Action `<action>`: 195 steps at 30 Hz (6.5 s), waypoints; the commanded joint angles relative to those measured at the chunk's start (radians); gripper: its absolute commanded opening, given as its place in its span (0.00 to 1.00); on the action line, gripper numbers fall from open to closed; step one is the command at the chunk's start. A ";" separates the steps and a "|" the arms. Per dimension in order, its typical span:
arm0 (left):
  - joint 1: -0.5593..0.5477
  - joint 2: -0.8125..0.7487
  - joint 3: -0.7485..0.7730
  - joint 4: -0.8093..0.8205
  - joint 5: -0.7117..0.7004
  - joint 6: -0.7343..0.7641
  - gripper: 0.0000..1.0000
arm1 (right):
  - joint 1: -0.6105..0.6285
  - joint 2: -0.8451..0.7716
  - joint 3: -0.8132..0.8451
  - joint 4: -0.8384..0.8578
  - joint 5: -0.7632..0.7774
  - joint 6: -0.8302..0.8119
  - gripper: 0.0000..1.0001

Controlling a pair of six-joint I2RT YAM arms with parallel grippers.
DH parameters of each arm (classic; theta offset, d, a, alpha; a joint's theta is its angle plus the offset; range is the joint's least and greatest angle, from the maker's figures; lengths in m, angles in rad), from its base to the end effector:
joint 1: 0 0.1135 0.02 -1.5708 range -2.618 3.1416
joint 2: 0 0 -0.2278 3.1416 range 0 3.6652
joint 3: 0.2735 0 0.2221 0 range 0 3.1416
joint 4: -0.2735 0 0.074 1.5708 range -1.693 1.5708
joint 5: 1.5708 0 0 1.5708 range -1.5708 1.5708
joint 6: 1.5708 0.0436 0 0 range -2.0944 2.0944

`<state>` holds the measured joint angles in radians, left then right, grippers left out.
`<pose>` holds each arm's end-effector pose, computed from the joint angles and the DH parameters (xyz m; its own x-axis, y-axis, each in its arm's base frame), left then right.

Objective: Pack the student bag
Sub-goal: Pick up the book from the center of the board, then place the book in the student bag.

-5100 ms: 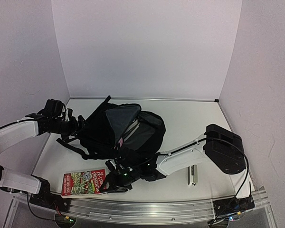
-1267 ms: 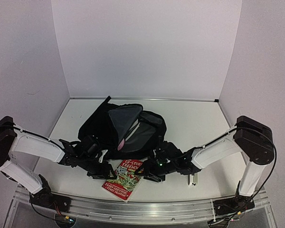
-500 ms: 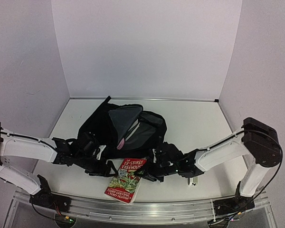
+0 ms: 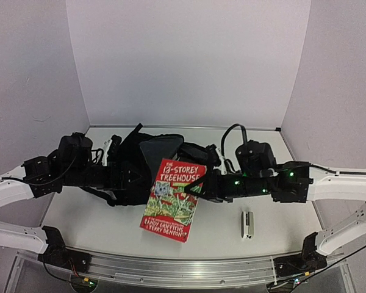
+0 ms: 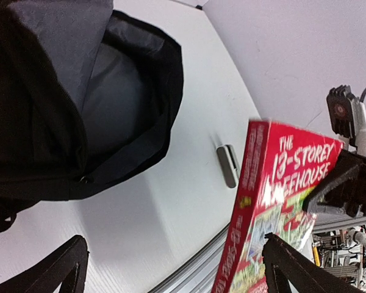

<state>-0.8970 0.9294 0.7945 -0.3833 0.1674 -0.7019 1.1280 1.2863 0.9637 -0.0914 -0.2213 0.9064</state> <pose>0.1224 -0.1650 0.2688 -0.7918 -0.0286 -0.6101 0.4578 0.6333 -0.6239 0.1133 0.2612 0.2744 -0.8681 -0.0380 -0.4950 -0.4609 0.4320 0.7752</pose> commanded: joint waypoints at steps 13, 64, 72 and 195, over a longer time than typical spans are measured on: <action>0.006 0.100 0.072 0.340 0.016 0.013 1.00 | -0.071 0.010 0.071 0.578 0.348 0.001 0.00; 0.173 0.168 0.160 0.368 0.679 0.152 0.00 | -0.334 0.165 0.063 0.348 -0.530 -0.403 0.81; 0.198 0.211 0.179 0.313 0.590 0.190 0.02 | -0.335 0.134 0.020 0.437 -0.518 -0.334 0.06; 0.421 0.556 0.221 0.832 0.700 0.093 0.00 | -0.398 1.147 0.939 0.383 -0.172 0.401 0.22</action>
<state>-0.4699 1.5112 1.0268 0.3730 0.8625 -0.5920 0.7274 2.4418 1.8686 0.2195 -0.4292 1.3249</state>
